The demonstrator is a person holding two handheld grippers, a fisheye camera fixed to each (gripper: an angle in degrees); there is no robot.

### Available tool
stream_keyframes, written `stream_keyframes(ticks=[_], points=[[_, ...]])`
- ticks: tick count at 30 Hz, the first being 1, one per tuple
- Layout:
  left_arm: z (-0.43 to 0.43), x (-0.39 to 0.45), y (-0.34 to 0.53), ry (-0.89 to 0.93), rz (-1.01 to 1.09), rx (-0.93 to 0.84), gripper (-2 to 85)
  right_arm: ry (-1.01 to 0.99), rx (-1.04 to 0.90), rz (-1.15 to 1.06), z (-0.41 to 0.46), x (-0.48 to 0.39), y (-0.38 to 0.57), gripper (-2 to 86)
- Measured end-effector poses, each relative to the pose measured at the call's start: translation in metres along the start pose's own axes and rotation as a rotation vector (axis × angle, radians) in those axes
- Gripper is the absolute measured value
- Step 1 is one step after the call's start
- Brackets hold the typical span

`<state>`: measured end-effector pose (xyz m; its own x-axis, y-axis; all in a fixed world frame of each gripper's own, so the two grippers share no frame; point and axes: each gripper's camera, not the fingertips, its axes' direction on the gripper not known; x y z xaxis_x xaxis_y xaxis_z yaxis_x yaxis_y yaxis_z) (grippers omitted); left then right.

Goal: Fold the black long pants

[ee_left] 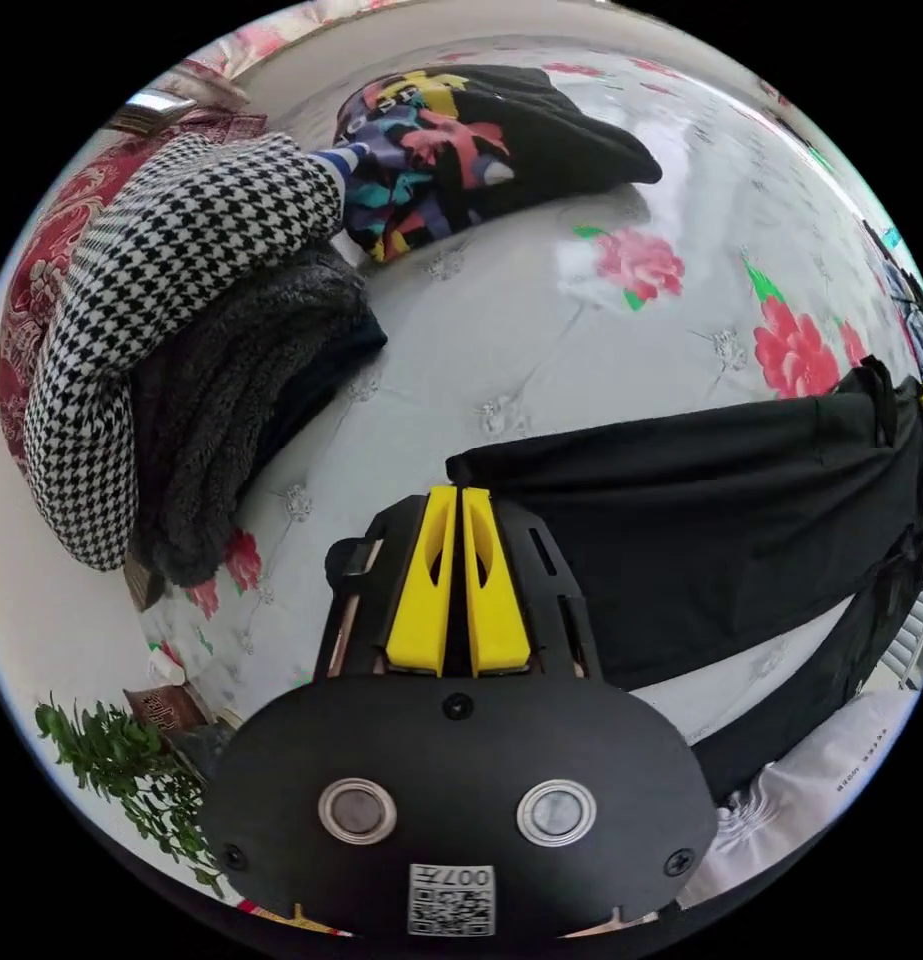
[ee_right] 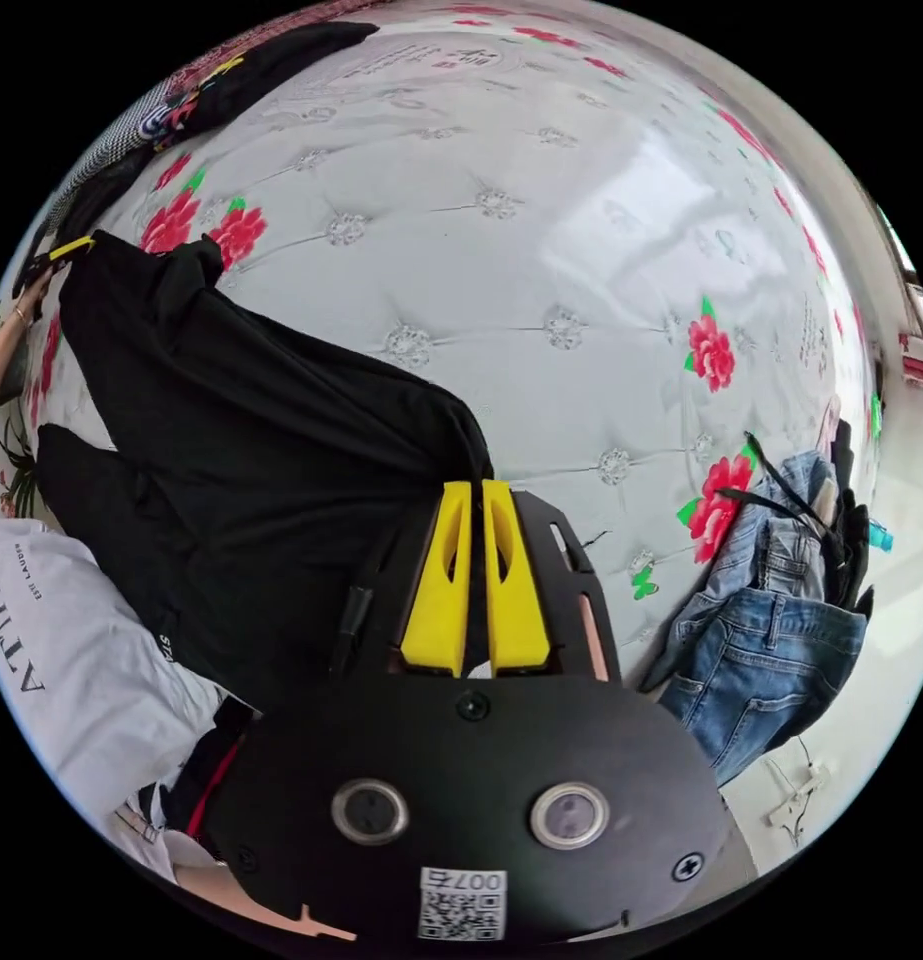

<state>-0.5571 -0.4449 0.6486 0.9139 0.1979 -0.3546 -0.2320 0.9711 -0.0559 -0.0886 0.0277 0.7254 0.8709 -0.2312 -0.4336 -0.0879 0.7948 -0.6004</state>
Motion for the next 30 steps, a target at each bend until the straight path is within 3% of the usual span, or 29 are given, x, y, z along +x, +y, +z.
stream_keyframes(ticks=[4,9,13,17,22,30], points=[[-0.011,0.018,-0.043,-0.051,-0.056,0.145,-0.8,0.103,0.097,0.121,0.004,0.031,0.017,2.6],[0.019,0.041,-0.064,-0.159,-0.052,0.067,0.8,0.07,0.055,0.21,0.054,0.045,0.043,7.0],[-0.001,0.017,-0.036,-0.118,-0.112,0.144,5.8,-0.047,0.28,0.273,0.036,0.063,0.126,8.7],[-0.035,-0.016,0.053,-0.07,-0.267,0.248,5.8,-0.212,0.478,0.477,0.037,0.088,0.258,8.5],[-0.018,-0.01,0.195,0.067,-0.371,0.162,4.9,-0.284,0.311,0.658,0.13,0.068,0.376,8.4],[0.004,0.018,0.374,0.093,-0.521,-0.01,3.9,-0.243,0.22,0.509,0.195,-0.01,0.436,6.7]])
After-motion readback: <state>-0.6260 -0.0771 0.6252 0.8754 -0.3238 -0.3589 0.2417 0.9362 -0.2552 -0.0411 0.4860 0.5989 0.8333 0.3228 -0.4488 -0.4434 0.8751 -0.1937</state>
